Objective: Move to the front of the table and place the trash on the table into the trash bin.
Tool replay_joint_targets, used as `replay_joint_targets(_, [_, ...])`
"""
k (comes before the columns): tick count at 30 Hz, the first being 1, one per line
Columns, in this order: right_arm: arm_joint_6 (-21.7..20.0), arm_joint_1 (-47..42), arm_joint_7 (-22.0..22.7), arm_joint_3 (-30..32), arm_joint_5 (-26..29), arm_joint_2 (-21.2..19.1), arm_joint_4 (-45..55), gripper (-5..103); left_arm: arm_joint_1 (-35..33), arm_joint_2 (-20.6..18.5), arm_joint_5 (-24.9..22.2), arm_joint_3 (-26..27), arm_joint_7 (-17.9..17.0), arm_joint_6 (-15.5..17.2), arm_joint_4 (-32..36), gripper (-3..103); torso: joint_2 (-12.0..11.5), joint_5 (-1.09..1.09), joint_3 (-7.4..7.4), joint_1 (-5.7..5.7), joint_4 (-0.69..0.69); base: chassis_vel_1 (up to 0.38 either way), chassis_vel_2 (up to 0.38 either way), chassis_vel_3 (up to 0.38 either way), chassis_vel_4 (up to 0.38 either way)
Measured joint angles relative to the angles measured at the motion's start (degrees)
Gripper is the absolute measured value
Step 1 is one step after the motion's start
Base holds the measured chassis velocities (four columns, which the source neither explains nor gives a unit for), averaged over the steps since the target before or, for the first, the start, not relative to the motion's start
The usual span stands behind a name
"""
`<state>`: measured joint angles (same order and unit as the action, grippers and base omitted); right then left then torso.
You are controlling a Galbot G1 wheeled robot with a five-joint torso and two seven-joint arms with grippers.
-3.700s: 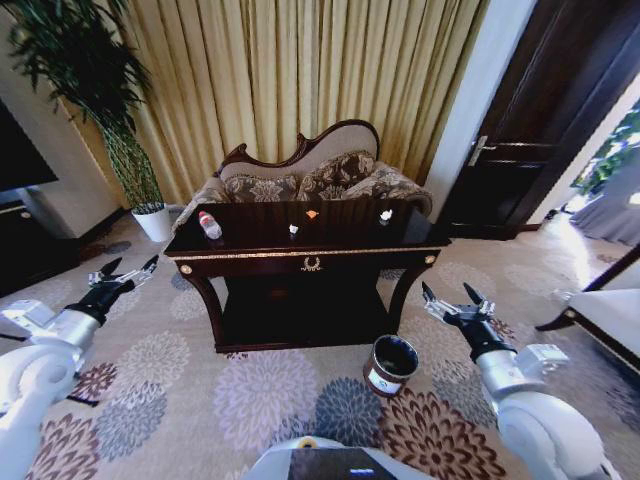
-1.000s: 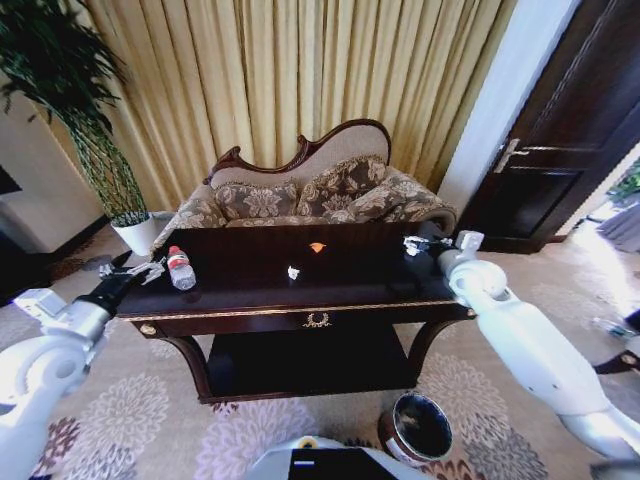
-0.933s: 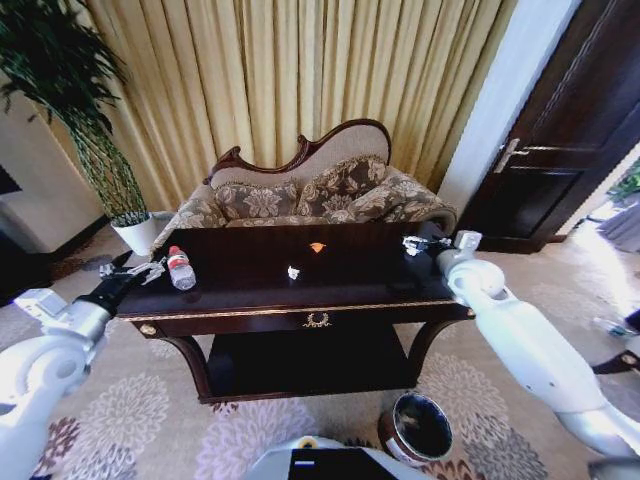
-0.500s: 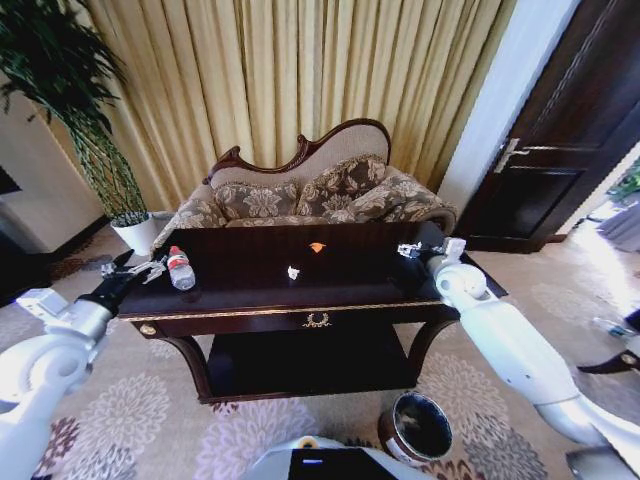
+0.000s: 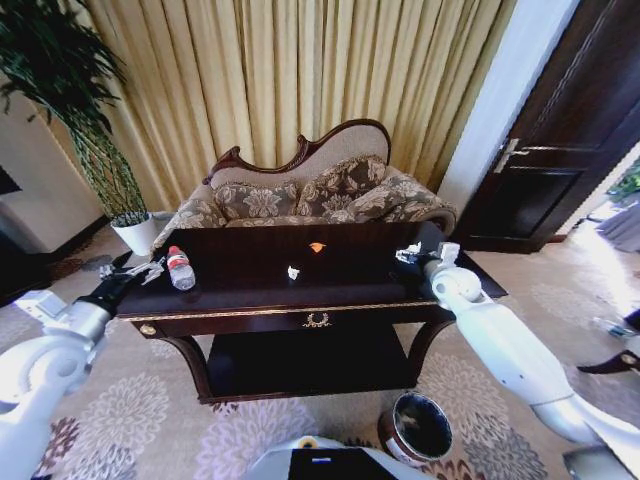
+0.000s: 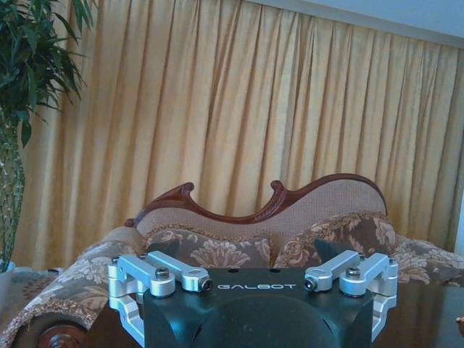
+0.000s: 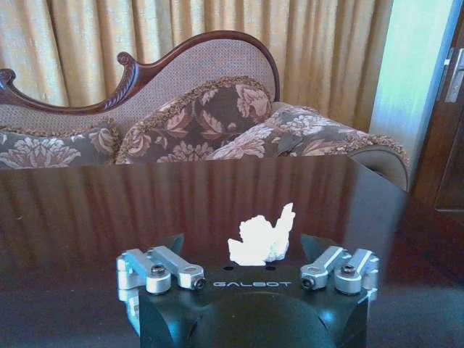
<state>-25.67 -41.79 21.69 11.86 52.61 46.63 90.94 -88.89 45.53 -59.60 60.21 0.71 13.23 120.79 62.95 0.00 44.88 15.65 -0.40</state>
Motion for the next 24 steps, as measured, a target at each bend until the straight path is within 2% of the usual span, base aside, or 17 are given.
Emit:
replay_joint_targets(2, [0.0, 0.0, 0.0, 0.0, -0.1, 0.0, 0.0, 92, 0.0, 0.0, 0.0, 0.0, 0.0, 0.0, 0.0, 100, 0.0, 0.0, 0.0, 0.0, 0.0, 0.0, 0.0, 0.0, 0.0])
replay_joint_targets(3, [0.1, -0.1, 0.1, 0.0, -0.2, 0.0, 0.0, 87, 0.0, 0.0, 0.0, 0.0, 0.0, 0.0, 0.0, 100, 0.0, 0.0, 0.0, 0.0, 0.0, 0.0, 0.0, 0.0, 0.0])
replay_joint_targets(4, [0.4, -0.3, 0.2, -0.1, -0.9, 0.0, 0.0, 76, 0.1, 0.0, 0.0, 0.0, 0.1, 0.0, 0.0, 100, 0.0, 0.0, 0.0, 0.0, 0.0, 0.0, 0.0, 0.0, 0.0])
replay_joint_targets(5, [0.6, -0.7, -0.1, -0.1, -1.9, -0.1, -0.1, 71, 0.3, -0.1, 0.0, -0.2, 0.1, -0.1, 0.0, 100, 0.0, 0.0, 0.0, 0.0, 0.0, 0.0, 0.0, 0.0, 0.0])
replay_joint_targets(7, [0.8, -0.8, -0.4, -0.1, -2.3, -0.1, -0.1, 71, 0.4, -0.1, 0.0, -0.2, 0.1, -0.1, -0.1, 100, 0.0, 0.0, 0.0, 0.0, 0.0, 0.0, 0.0, 0.0, 0.0])
replay_joint_targets(10, [1.3, -1.5, -0.8, 0.1, -3.0, -0.2, -0.1, 54, 0.8, -0.2, 0.0, -0.7, 0.2, -0.1, -0.1, 100, 0.0, 0.0, 0.0, 0.0, 0.0, 0.0, 0.0, 0.0, 0.0])
replay_joint_targets(11, [1.3, -1.5, -0.8, 0.1, -3.0, -0.2, -0.1, 54, 0.8, -0.2, 0.0, -0.7, 0.2, -0.1, -0.1, 100, 0.0, 0.0, 0.0, 0.0, 0.0, 0.0, 0.0, 0.0, 0.0])
replay_joint_targets(14, [1.9, -2.1, -0.9, 0.4, -3.2, -0.3, -0.1, 37, 1.0, 0.0, 0.0, -1.2, 0.2, -0.1, 0.0, 100, 0.0, 0.0, 0.0, 0.0, 0.0, 0.0, 0.0, 0.0, 0.0])
replay_joint_targets(17, [2.1, -2.4, -1.0, 0.7, -3.3, -0.3, -0.1, 32, 1.0, 0.0, 0.0, -1.3, 0.4, -0.1, 0.0, 100, 0.0, 0.0, 0.0, 0.0, 0.0, 0.0, 0.0, 0.0, 0.0])
replay_joint_targets(20, [2.3, -3.0, -1.3, 1.2, -3.3, -0.3, 0.2, 16, 0.9, 0.0, 0.1, -1.3, 0.8, -0.2, 0.0, 100, 0.0, 0.0, 0.0, 0.0, 0.0, 0.0, 0.0, 0.0, 0.0])
replay_joint_targets(23, [2.5, -3.4, -1.5, 1.5, -3.3, -0.4, 0.7, 11, 0.9, -0.1, 0.1, -1.3, 0.9, -0.3, -0.1, 100, 0.0, 0.0, 0.0, 0.0, 0.0, 0.0, 0.0, 0.0, 0.0])
replay_joint_targets(24, [2.5, -3.9, -1.6, 2.0, -3.3, -0.6, 1.5, 2, 0.9, -0.1, 0.1, -1.3, 1.0, -0.3, -0.1, 100, 0.0, 0.01, 0.0, 0.0, 0.0, 0.0, 0.0, 0.0, 0.0])
